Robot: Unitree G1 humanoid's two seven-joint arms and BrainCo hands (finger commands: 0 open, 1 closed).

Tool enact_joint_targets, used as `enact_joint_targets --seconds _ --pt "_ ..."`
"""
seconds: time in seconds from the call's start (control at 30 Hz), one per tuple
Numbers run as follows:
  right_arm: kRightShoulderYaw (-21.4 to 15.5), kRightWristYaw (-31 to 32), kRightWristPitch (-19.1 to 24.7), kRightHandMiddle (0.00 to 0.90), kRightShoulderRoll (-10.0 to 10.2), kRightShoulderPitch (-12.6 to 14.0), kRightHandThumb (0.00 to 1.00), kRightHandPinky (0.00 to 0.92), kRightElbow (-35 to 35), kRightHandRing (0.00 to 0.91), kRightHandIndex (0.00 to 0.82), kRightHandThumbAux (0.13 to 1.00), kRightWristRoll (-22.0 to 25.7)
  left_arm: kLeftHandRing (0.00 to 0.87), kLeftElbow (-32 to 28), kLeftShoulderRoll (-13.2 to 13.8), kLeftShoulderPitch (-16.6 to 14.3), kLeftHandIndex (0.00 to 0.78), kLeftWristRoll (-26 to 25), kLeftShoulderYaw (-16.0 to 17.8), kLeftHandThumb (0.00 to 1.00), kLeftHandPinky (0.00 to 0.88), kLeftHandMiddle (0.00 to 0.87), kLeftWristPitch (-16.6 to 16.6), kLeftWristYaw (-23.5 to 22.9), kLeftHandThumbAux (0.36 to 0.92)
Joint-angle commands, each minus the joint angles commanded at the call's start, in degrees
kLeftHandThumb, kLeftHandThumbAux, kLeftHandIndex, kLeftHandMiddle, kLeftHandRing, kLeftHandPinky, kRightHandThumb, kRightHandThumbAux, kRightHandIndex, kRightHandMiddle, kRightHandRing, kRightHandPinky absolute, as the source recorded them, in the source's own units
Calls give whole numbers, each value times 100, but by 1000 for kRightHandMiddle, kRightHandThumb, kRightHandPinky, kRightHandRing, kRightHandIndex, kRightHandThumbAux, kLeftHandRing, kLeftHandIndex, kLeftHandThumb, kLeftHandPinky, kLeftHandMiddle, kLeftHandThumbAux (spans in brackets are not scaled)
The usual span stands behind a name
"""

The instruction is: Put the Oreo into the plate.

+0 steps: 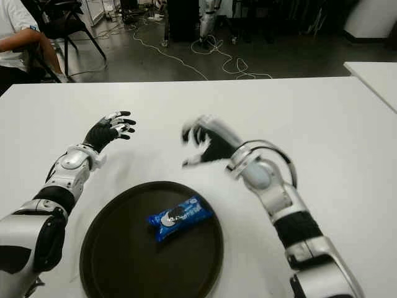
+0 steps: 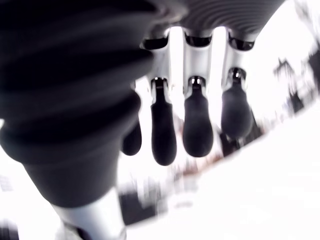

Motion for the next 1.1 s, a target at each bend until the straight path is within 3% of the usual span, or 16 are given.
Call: enact_joint_targets --seconds 0.27,0.4,0.5,0.67,0.7,0.77,0.9,1.1 --pt "-309 -653 -929 320 174 -367 0 286 1220 305 257 796 189 309 5 15 -9 192 -3 12 82 331 299 31 -7 643" --pt "-613 -512 -1073 283 247 -488 0 262 2333 271 198 781 671 309 7 37 -17 195 17 -4 81 327 302 51 -13 641" --pt "-768 -499 -910 271 323 -597 0 266 3056 270 171 761 827 311 18 54 -27 198 20 -3 82 330 307 83 -7 638" --pt "-849 -669 -746 241 371 -531 0 239 3495 255 129 727 820 313 36 66 -30 198 14 7 86 332 308 110 -3 638" --pt "-890 -586 -396 230 382 -623 0 233 3668 246 119 722 866 313 38 66 -25 198 9 12 86 333 309 102 -7 637" --pt "-956 -352 257 122 398 -839 0 127 3941 133 61 691 970 315 40 67 -19 201 -3 21 86 335 310 88 -22 638" --pt "-959 -197 792 25 469 -1037 0 26 4033 27 12 620 989 319 40 72 -17 206 -9 25 83 338 314 82 -44 636" --pt "-808 -288 988 2 443 -927 0 2 3864 2 1 513 807 312 42 76 -19 201 -19 34 79 337 308 89 -87 641"
